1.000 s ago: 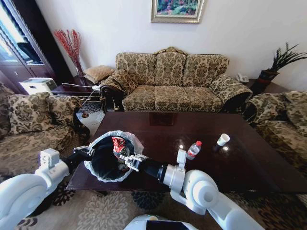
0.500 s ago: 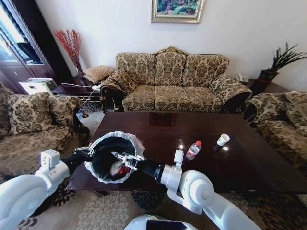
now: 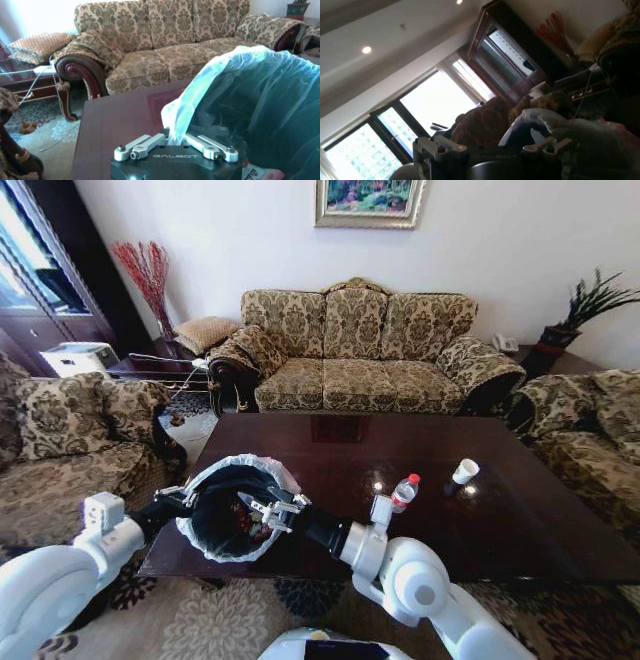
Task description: Move to the front of the table and place the trash on the table into the trash bin.
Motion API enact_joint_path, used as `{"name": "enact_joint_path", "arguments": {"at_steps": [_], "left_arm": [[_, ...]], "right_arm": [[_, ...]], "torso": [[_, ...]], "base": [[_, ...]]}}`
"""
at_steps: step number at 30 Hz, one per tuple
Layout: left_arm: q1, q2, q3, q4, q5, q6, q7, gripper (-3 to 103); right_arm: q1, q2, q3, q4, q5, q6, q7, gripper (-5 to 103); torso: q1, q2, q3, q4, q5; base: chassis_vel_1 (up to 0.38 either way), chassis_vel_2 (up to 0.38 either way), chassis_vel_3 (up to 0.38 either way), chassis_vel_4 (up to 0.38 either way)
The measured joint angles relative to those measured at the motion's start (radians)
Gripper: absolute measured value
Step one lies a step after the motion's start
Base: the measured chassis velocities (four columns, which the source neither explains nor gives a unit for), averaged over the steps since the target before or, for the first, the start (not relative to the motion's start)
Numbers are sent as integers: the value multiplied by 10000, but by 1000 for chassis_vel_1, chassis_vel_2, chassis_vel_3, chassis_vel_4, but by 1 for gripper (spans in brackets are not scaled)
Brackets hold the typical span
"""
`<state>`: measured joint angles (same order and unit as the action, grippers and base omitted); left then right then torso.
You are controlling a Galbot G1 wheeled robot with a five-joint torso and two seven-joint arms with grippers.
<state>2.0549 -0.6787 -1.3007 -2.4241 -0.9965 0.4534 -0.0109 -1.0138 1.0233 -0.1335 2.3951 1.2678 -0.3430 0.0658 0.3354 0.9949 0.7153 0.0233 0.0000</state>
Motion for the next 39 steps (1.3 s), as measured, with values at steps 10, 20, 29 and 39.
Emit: {"name": "enact_joint_path", "arguments": {"at_steps": [10, 20, 29, 39], "left_arm": [[31, 19, -111, 114, 58, -33, -36, 0], [7, -112, -109, 73, 130, -38, -27, 0], [-52, -273, -10, 16, 224, -52, 7, 0], [-65, -789, 169, -128, 539, -105, 134, 0]], "right_arm": [[-1057, -470, 1046, -262, -4978, 3303, -3419, 100], [-4273, 150, 3779, -1192, -9313, 4716, -351, 100], [-6287, 666, 6065, -1732, -8206, 5026, 743, 100], [-6461, 1271, 5782, -1603, -7821, 4967, 915, 100]], "torso": [[0, 0, 0, 1, -1], [0, 0, 0, -3, 1], [0, 0, 0, -2, 1], [-1, 1, -1, 4, -2]], "base": [[0, 0, 0, 0], [0, 0, 0, 0], [0, 0, 0, 0], [0, 0, 0, 0]]}}
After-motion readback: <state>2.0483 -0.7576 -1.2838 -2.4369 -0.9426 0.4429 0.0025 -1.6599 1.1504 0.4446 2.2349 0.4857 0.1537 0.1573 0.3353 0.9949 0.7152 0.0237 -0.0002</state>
